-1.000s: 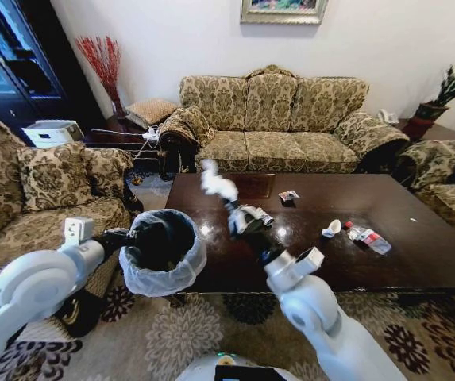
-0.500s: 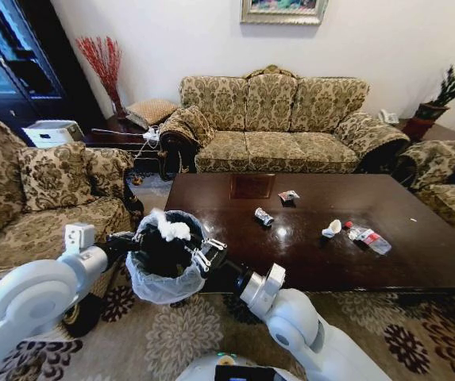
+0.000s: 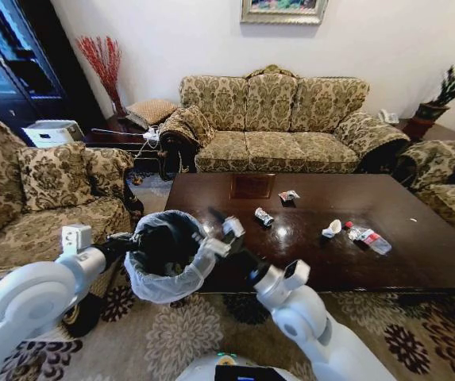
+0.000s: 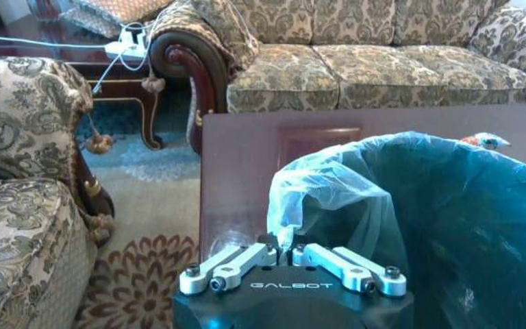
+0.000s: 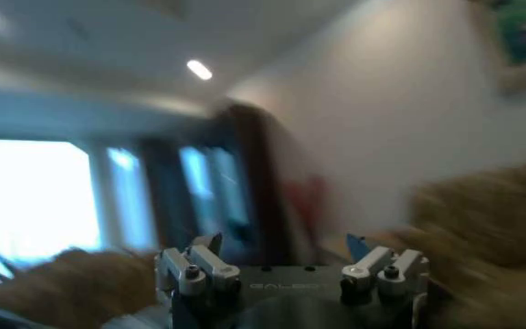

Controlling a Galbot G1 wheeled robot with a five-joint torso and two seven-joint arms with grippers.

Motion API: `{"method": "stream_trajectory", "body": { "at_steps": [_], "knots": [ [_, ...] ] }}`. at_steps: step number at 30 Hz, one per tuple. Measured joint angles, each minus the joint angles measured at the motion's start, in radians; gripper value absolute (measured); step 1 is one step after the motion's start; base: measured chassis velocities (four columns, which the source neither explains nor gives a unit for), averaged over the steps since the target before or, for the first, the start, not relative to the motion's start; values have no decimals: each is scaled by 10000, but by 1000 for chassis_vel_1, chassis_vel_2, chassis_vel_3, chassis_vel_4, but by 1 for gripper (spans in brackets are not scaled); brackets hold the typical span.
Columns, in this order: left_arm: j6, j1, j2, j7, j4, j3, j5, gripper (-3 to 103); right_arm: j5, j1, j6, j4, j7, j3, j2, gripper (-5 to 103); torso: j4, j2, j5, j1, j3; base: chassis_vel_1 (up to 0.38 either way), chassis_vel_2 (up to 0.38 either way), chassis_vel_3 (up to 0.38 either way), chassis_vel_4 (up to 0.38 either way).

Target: Move to the front of the table and place the trash on the table into the trash bin.

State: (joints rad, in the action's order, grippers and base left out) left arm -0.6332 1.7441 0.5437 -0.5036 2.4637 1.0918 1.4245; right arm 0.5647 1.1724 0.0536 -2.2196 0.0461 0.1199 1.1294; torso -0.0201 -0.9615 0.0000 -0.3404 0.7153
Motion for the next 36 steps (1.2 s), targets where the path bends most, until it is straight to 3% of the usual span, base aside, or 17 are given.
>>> {"method": "stream_trajectory", "body": {
  "at_steps": [2, 5, 11, 17, 19, 22, 36],
  "knots": [
    [4, -12, 89, 6, 9, -27, -32, 3, -331, 77, 45, 820, -339, 461, 11, 97, 0, 0, -1, 0, 0, 0, 0, 0, 0],
    [27, -41, 227, 58, 33, -197, -167, 3, -408, -52, -6, 2130, -756, 745, 50, 100, 0, 1, 4, -2, 1, 0, 0, 0, 0],
    [69, -50, 448, 134, 99, -325, -298, 3, -411, -535, -168, 3970, -862, 804, 259, 100, -2, 0, 1, 0, 0, -45, -4, 36, 3],
    [89, -66, 580, 192, 98, -506, -456, 3, -959, -1228, -683, 5931, -777, 704, 555, 100, -3, 0, -2, 1, 0, -203, 22, 236, -3],
    [99, -89, 589, 212, 87, -563, -473, 3, -1249, -1567, -868, 6561, -825, 650, 705, 100, -2, 0, 15, 0, 1, -277, 59, 293, -55],
    [105, -98, 597, 221, 67, -614, -489, 3, -1596, -1952, -988, 7296, -892, 575, 919, 100, 8, 5, 1, -14, 6, -248, 42, 235, -80],
    [105, -62, 554, 224, 7, -593, -512, 3, -1595, -2354, 37, 8437, -1229, 372, 1476, 103, -3, -4, -1, 13, -5, -7, 6, -6, -3]
  ]
}}
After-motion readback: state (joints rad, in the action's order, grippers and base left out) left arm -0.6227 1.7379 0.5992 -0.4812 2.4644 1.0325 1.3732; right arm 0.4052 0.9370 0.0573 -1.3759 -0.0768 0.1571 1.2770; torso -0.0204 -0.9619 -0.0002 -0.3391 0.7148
